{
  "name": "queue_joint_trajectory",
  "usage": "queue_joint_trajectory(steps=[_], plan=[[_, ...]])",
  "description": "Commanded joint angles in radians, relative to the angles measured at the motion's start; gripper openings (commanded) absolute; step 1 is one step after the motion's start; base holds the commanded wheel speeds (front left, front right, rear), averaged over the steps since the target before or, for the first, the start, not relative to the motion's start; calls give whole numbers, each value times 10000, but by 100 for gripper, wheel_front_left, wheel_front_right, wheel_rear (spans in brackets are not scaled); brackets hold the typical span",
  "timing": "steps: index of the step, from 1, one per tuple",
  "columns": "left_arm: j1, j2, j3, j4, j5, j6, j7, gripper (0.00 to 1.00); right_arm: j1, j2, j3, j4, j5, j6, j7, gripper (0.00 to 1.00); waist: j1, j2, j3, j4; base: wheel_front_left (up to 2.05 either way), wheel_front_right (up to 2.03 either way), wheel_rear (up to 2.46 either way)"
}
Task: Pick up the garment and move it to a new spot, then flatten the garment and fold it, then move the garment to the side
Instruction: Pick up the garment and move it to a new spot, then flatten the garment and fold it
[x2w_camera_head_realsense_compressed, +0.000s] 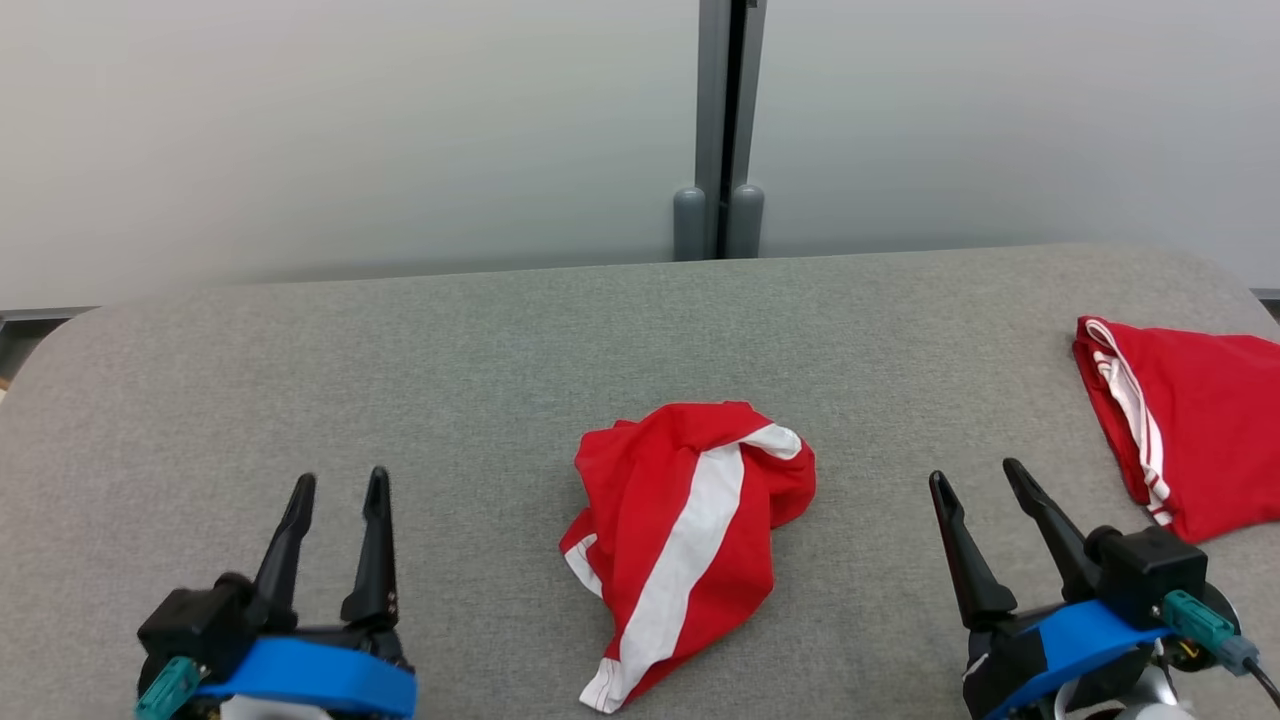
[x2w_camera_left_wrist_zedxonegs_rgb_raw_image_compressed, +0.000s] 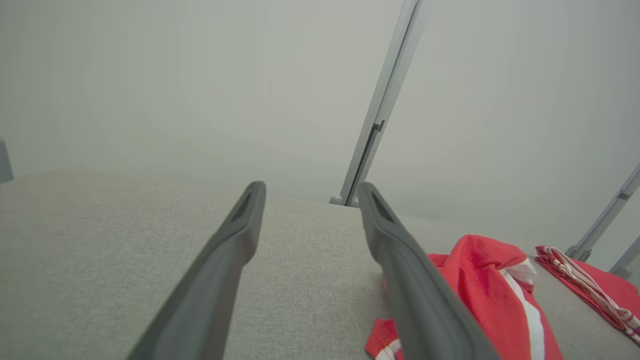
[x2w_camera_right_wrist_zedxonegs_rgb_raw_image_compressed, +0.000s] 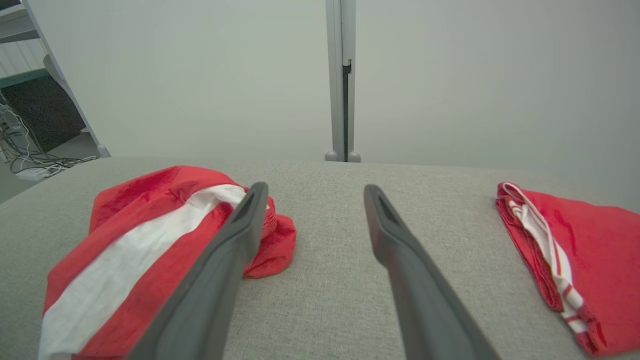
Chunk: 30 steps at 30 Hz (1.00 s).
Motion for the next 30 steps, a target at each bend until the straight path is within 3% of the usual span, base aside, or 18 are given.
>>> queue_joint_trajectory(steps=[1, 14, 30], plan=[[152, 66, 110, -12, 138, 6, -36, 100, 183, -3, -28, 29, 4, 2, -67, 100, 1, -1, -30, 78, 0, 0, 0], [1130, 266, 1027, -2, 1131, 152, -38, 100, 616, 88, -358, 112, -44, 2, -119, 100, 1, -1, -131, 287, 0, 0, 0], [1181, 271, 992, 77, 1122, 95, 86, 100, 565, 252, -409, 227, -21, 2, -197, 100, 1, -1, -54, 186, 0, 0, 0]])
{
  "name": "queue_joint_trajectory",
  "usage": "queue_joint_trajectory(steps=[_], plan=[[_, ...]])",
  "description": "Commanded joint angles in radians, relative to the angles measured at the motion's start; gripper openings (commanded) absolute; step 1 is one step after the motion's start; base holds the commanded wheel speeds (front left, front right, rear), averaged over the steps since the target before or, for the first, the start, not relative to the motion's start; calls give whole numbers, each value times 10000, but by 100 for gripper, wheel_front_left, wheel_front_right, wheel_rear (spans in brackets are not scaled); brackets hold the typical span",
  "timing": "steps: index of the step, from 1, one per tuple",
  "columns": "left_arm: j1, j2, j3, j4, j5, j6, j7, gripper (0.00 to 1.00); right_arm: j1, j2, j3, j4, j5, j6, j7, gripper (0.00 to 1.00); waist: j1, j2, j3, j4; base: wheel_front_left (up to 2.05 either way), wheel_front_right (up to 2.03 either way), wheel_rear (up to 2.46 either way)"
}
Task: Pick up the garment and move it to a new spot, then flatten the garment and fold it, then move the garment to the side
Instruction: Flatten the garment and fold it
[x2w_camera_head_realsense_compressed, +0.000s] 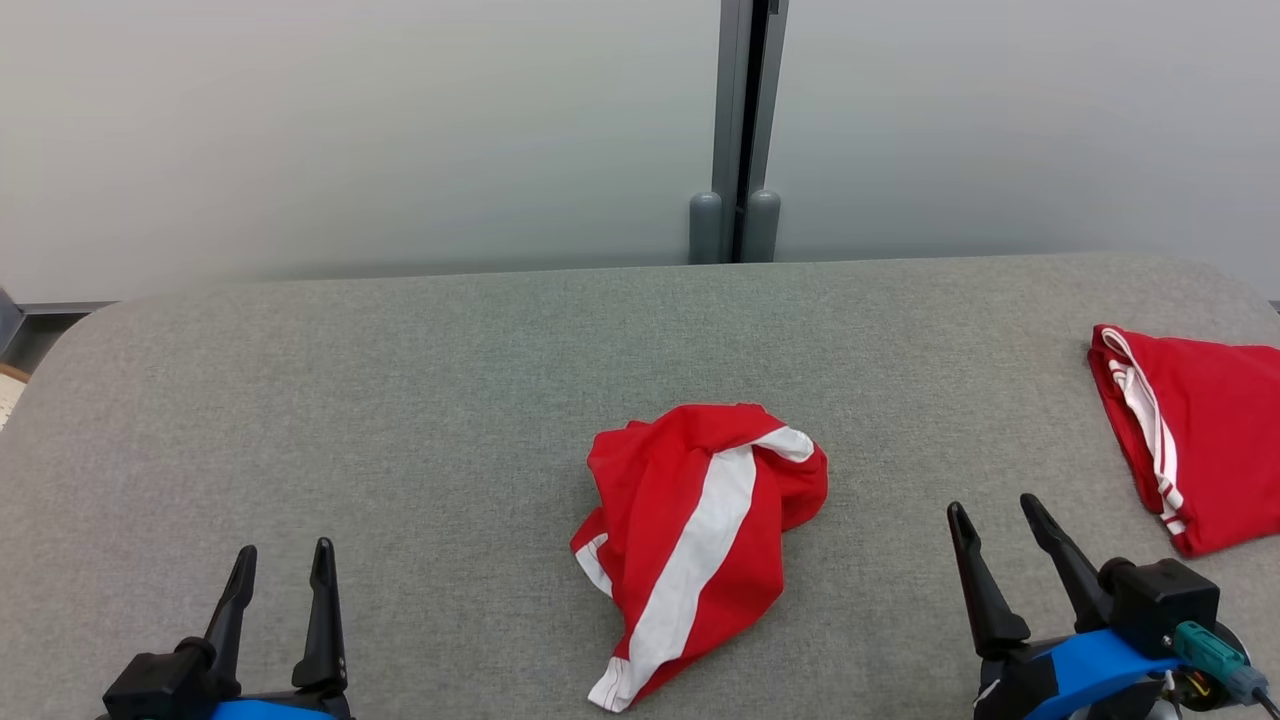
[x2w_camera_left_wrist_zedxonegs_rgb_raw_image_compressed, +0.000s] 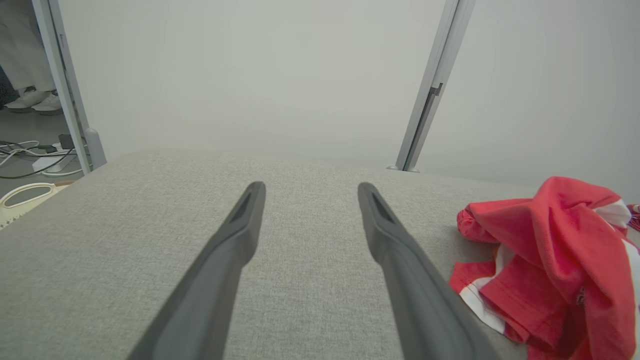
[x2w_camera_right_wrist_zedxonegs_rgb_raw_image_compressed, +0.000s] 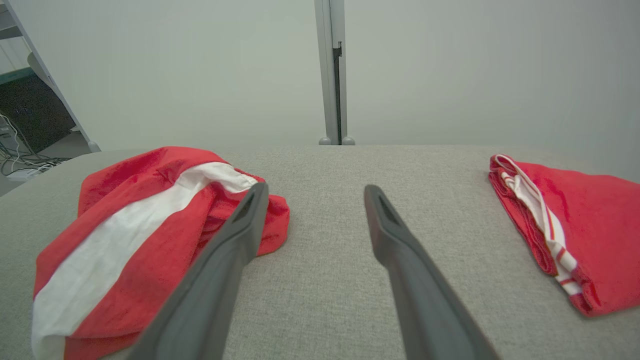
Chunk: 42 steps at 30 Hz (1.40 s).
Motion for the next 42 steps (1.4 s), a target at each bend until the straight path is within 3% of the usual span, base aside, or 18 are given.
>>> queue_joint_trajectory(steps=[1, 22, 31, 42], plan=[[39, 50, -13, -39, -36, 3, 45, 100, 43, 38, -9, 30, 12, 2, -49, 100, 0, 0, 22, -21, 0, 0, 0], [-151, 37, -288, -454, -197, 164, 478, 100, -114, 80, 59, 7, -37, 2, -68, 100, 0, 0, 277, -204, 0, 0, 0], [-1669, -155, -1294, -410, -410, -216, 2223, 100, -329, 9, 236, -5, 9, 2, -40, 100, 0, 0, 581, -315, 0, 0, 0], [-3968, -532, -2906, 827, -1274, -541, 4668, 100, -713, -71, 666, 107, 66, 2, -80, 100, 0, 0, 989, -1096, 0, 0, 0]])
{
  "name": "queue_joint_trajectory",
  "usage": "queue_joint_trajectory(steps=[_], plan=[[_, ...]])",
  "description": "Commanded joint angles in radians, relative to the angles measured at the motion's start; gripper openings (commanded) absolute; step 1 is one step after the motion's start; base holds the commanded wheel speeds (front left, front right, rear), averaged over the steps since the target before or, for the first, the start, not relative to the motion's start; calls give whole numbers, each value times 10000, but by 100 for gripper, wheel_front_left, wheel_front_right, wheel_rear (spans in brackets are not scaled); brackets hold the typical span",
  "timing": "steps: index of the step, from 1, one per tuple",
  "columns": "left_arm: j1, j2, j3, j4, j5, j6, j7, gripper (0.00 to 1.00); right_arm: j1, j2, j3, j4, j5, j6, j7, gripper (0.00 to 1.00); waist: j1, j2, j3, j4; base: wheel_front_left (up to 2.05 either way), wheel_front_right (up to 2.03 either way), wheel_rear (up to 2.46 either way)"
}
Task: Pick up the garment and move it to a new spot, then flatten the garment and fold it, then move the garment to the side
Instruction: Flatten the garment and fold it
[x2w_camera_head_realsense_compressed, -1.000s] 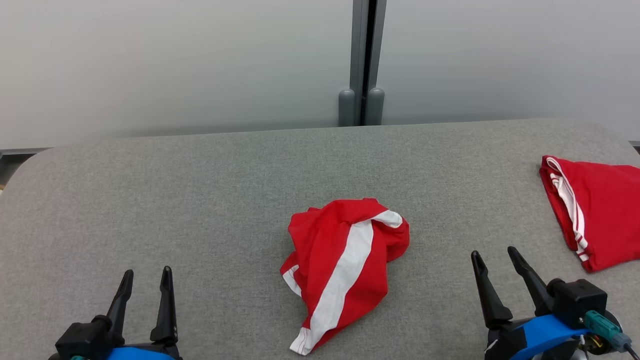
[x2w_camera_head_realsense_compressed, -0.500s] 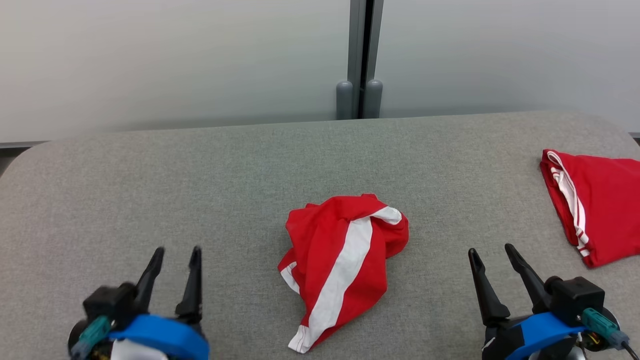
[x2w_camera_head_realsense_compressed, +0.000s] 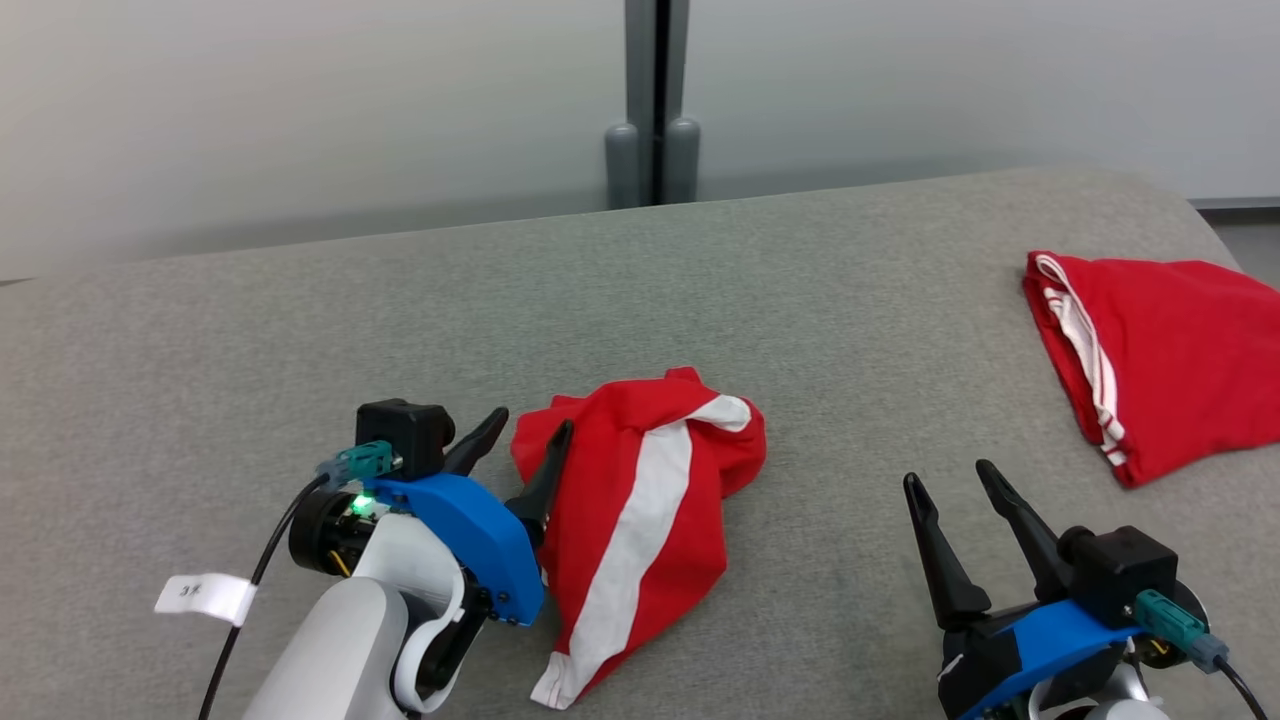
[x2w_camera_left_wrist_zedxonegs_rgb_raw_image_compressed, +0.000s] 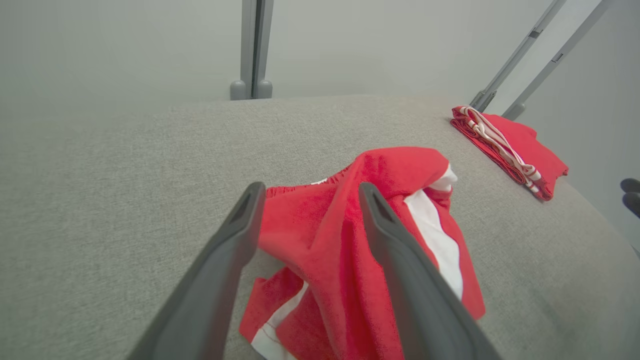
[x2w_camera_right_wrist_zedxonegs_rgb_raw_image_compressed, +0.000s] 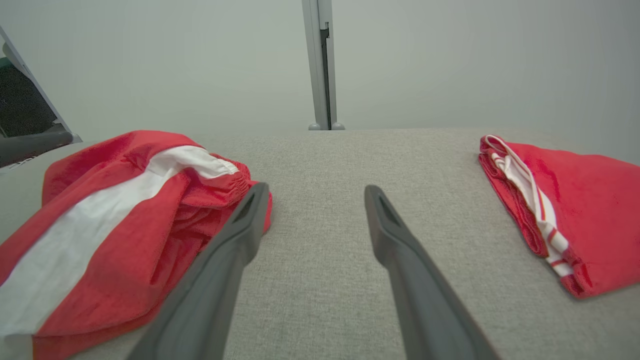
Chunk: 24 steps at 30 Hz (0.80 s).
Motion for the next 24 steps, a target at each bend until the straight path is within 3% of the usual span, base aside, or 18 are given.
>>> queue_joint_trajectory(steps=[1, 9, 10, 11, 12, 17, 24], plan=[[-287, 58, -156, 277, -105, -37, 286, 100, -136, -43, 31, 47, 90, 2, -66, 100, -1, 0, 74, -264, 0, 0, 0], [-691, 153, -479, 1483, -669, 67, 1868, 100, -312, 7, 225, 227, 164, 2, -200, 100, -1, 0, 161, -706, 0, 0, 0], [-723, 149, -515, 1607, -750, 97, 2135, 66, -319, 11, 235, 245, 174, 2, -226, 100, -1, 0, 165, -724, 0, 0, 0], [-763, 137, -553, 1707, -825, 85, 2379, 13, -318, 12, 236, 263, 183, 2, -245, 100, -1, 0, 169, -739, 0, 0, 0], [-827, 134, -544, 1731, -887, 80, 2495, 0, -318, 10, 235, 282, 187, 2, -260, 100, -1, 0, 173, -751, 0, 0, 0], [-1017, -156, -233, 1637, -1237, 49, 1877, 0, -343, -10, 184, 311, 175, 2, -273, 100, -1, 0, 203, -742, 0, 0, 0], [-1925, -693, -370, 1273, -1394, -40, -125, 0, -393, -11, 199, 355, 192, 2, -266, 100, -1, 0, 149, -657, 0, 0, 0]])
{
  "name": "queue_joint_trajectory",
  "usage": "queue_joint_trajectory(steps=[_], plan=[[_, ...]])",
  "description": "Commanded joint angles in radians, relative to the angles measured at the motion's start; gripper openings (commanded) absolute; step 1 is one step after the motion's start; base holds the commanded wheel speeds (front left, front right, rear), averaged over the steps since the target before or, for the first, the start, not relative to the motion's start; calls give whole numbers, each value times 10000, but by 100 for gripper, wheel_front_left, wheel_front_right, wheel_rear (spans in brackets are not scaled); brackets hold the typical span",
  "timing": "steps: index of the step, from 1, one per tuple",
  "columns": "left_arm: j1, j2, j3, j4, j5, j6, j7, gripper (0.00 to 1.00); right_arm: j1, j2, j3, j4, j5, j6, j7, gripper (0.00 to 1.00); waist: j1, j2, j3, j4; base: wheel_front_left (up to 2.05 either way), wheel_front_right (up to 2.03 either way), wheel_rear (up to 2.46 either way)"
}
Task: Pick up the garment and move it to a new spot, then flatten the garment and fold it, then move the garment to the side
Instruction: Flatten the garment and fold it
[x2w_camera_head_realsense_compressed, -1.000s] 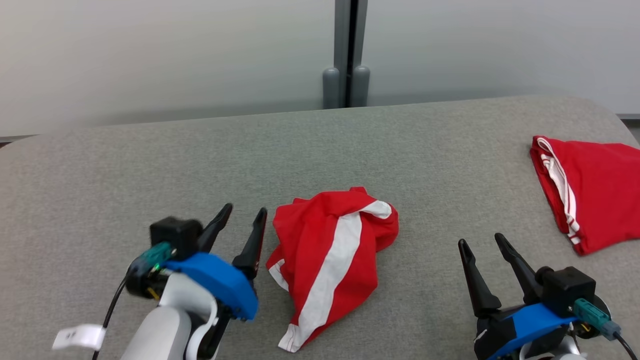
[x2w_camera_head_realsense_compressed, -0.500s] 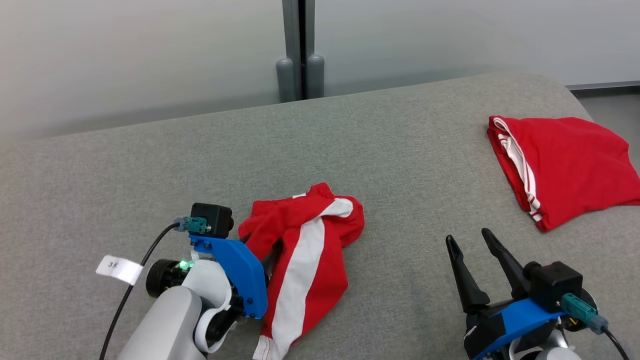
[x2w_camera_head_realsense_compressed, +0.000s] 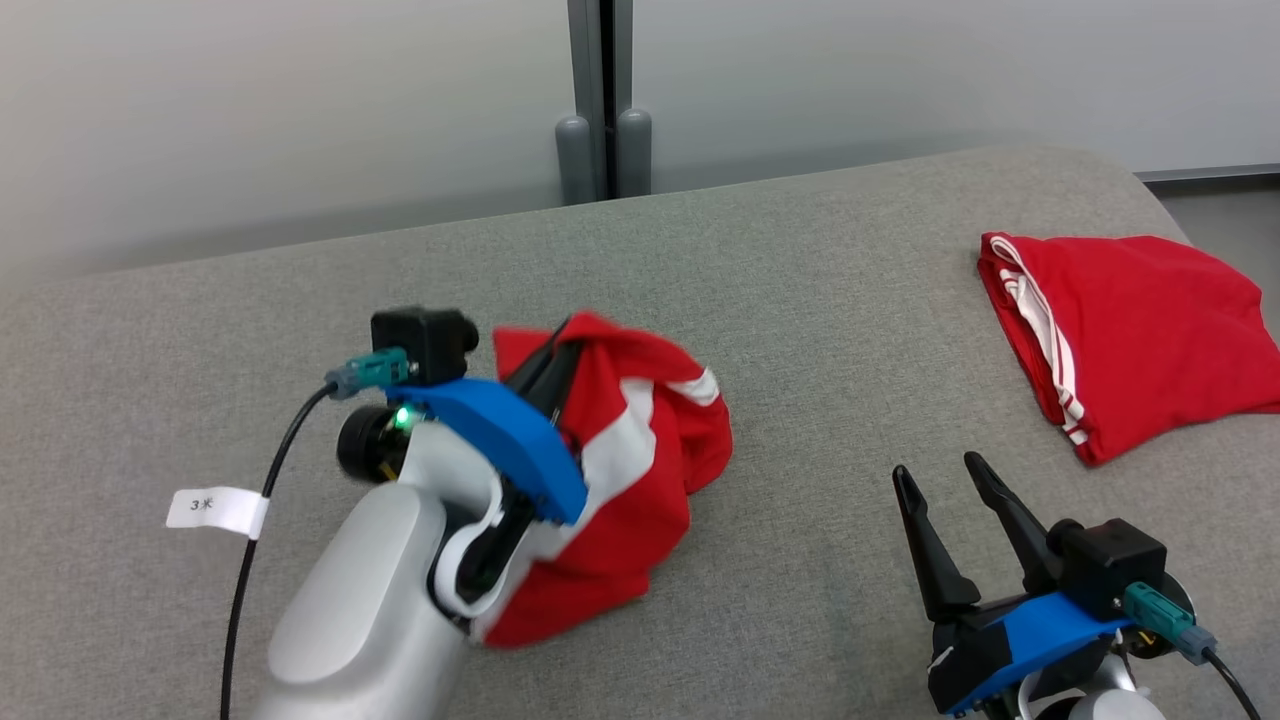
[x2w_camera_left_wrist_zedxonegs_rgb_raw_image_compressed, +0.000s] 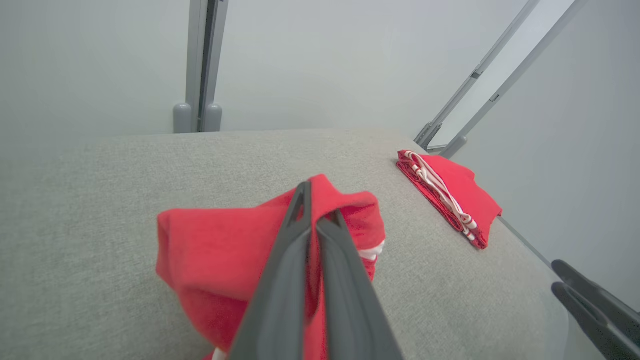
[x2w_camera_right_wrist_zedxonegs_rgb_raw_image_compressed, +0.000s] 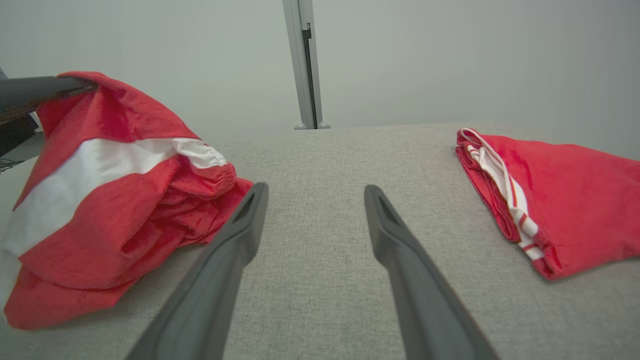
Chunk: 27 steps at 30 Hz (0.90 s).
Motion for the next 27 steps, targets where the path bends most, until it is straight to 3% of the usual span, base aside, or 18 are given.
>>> queue_joint_trajectory(steps=[1, 7, 12, 15, 18, 27], plan=[[-313, -65, -58, -116, -135, -52, -279, 0, -112, -14, 7, 9, 86, 2, -14, 100, -1, -1, -18, 15, 0, 0, 0], [-1449, -295, -1029, -913, -1275, -84, -1959, 0, -141, 13, -7, 28, 83, 2, -34, 100, -1, -1, -77, 31, 0, 0, 0], [-2112, -309, -1765, -1818, -3154, -78, -3614, 0, -72, 23, -90, 45, 102, 2, -87, 100, -1, -1, -97, 100, 0, 0, 0], [-2116, -297, -1634, -2009, -4004, -79, -4287, 0, 20, 28, -182, 28, 84, 2, -88, 100, -1, -1, -92, 254, 0, 0, 0], [-1542, -238, -1217, -1418, -4062, -49, -4450, 0, 56, 43, -213, 2, 78, 2, -95, 100, -1, -1, -87, 462, 0, 0, 0], [643, 894, -1088, 1256, -3081, 1260, -4520, 0, 49, 87, -208, -38, 53, 2, -86, 100, -1, -1, -36, 1076, 0, 0, 0]])
